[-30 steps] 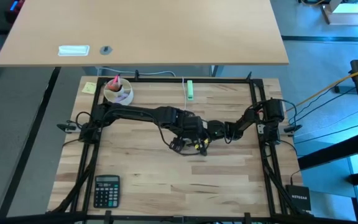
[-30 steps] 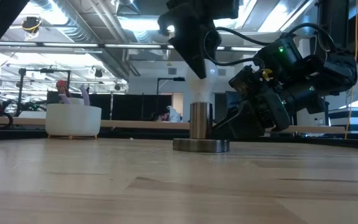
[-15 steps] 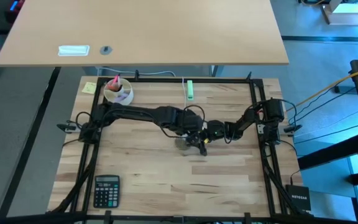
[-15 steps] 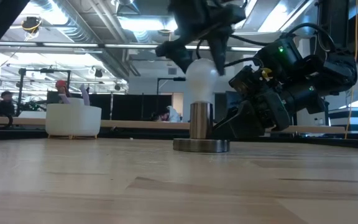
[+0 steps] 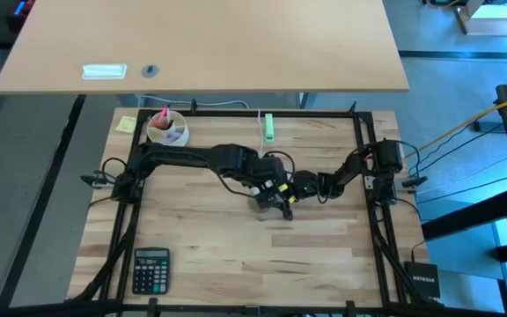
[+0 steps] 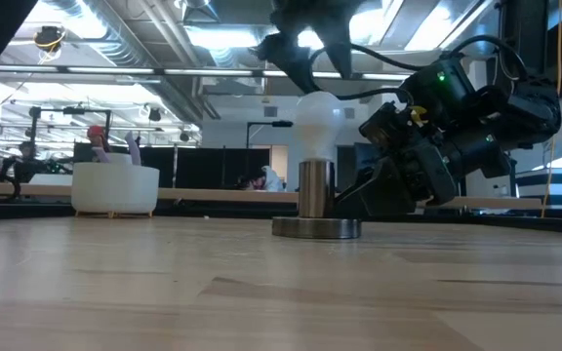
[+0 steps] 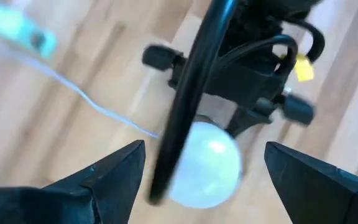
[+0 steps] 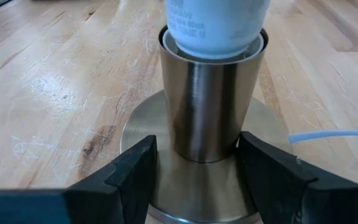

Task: Screw lightbulb
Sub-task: Remove the lightbulb from the lamp

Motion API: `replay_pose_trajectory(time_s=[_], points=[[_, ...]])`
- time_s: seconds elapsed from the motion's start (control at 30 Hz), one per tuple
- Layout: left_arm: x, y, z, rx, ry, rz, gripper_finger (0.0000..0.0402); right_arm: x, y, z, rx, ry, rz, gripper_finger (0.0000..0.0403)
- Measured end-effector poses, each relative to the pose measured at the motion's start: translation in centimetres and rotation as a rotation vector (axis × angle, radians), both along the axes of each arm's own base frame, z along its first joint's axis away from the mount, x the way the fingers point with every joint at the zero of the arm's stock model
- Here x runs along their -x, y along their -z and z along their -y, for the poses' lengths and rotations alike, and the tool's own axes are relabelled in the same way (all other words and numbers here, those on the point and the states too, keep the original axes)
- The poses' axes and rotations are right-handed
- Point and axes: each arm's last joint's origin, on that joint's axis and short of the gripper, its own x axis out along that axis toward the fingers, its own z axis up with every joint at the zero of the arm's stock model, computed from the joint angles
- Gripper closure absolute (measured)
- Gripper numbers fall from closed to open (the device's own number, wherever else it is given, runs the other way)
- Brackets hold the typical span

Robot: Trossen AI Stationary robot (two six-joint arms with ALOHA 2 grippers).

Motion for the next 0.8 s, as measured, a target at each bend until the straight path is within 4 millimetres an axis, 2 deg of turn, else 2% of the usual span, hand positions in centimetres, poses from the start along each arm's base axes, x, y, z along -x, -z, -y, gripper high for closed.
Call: replay_pose_trajectory(time_s=[0.13,0.27,0.63,0.8], points=[[0.1,-0.2,-0.6,-0.117,0.212,-0.06,0.0082,0.0,0.0,0.0,-0.001,0.001,0.0,0.0176],[-0.2,0.0,-0.9,-0.162,0.29,-0.064,0.0082,0.0,0.0,0.0,-0.002,0.001,0.0,0.0176],[0.6,0.7,-0.3,-0.312,0.744,-0.258,0.0082,0.0,0.0,0.0,-0.005,-0.003,0.0,0.0176],[0.7,1.0,-0.9,-0.371,0.753,-0.325,0.0082,0.0,0.0,0.0,-0.006,-0.004,0.0,0.0176]])
